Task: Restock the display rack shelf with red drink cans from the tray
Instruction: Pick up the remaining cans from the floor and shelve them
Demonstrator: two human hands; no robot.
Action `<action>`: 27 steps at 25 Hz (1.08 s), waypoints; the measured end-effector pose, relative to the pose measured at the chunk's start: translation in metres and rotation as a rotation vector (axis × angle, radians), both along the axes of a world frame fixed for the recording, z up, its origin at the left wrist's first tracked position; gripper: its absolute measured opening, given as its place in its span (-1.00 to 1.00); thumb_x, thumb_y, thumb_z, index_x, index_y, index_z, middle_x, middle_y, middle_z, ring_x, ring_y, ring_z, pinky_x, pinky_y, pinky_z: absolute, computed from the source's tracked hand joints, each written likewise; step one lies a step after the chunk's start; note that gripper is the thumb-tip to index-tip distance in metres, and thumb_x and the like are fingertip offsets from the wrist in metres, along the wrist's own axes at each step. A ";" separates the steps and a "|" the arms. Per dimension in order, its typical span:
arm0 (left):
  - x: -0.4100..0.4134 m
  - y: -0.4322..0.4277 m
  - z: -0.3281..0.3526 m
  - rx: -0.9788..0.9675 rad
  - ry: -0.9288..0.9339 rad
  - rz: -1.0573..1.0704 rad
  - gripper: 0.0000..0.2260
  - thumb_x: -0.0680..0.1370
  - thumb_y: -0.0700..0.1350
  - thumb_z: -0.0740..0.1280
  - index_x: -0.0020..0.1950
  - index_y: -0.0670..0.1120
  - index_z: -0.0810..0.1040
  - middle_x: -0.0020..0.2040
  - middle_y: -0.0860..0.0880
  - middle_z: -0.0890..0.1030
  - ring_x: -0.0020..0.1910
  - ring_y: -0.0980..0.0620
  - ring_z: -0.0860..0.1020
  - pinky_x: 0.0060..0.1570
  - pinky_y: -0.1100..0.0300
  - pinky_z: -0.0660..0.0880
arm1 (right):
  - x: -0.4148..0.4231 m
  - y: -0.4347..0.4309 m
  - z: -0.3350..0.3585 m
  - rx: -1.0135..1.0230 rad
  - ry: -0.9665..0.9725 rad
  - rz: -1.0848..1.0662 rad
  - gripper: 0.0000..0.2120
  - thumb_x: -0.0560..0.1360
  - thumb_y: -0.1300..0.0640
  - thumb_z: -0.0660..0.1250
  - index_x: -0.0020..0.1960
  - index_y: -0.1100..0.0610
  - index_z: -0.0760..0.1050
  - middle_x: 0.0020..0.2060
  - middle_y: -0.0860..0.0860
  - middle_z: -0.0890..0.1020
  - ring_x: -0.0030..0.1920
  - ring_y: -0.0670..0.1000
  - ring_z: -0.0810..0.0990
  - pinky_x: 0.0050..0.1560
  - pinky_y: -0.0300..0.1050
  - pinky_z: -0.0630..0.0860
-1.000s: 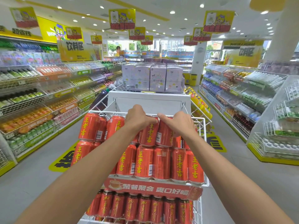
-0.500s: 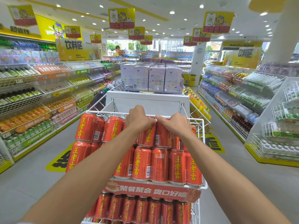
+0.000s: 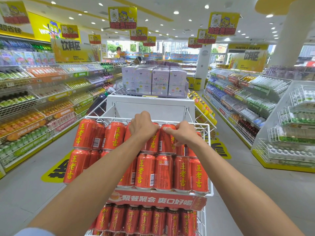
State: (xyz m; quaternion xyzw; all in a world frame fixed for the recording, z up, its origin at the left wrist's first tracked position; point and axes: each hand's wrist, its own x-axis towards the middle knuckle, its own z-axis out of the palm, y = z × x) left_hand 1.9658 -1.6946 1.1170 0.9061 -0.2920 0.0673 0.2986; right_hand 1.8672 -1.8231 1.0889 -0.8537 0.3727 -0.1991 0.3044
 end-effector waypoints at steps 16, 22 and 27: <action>0.003 0.003 -0.012 0.035 -0.170 -0.091 -0.79 0.49 -0.02 0.42 -0.09 -0.07 0.42 0.08 -0.20 0.60 0.10 -0.28 0.59 -0.13 0.04 0.40 | 0.003 -0.003 -0.028 -0.019 -0.155 -0.067 -0.25 0.29 -0.53 0.37 0.00 0.15 0.63 -0.19 0.07 0.72 -0.37 0.05 0.75 -0.18 0.15 0.74; 0.003 0.003 -0.016 0.025 -0.177 -0.107 -0.77 0.49 -0.06 0.43 -0.12 -0.08 0.39 0.06 -0.20 0.59 0.08 -0.27 0.59 -0.17 0.06 0.37 | 0.003 -0.008 -0.031 -0.099 -0.071 -0.036 -0.31 0.30 -0.49 0.42 0.02 0.13 0.62 -0.19 0.07 0.72 -0.16 0.11 0.73 -0.06 0.12 0.70; 0.004 0.004 -0.018 0.024 -0.182 -0.112 -0.82 0.50 -0.08 0.40 -0.11 -0.09 0.41 0.07 -0.21 0.59 0.09 -0.28 0.58 -0.16 0.06 0.35 | -0.001 -0.013 -0.022 -0.174 -0.042 0.053 -0.52 0.43 -0.33 0.49 -0.03 0.10 0.70 -0.25 0.05 0.71 -0.14 0.10 0.68 -0.12 -0.01 0.59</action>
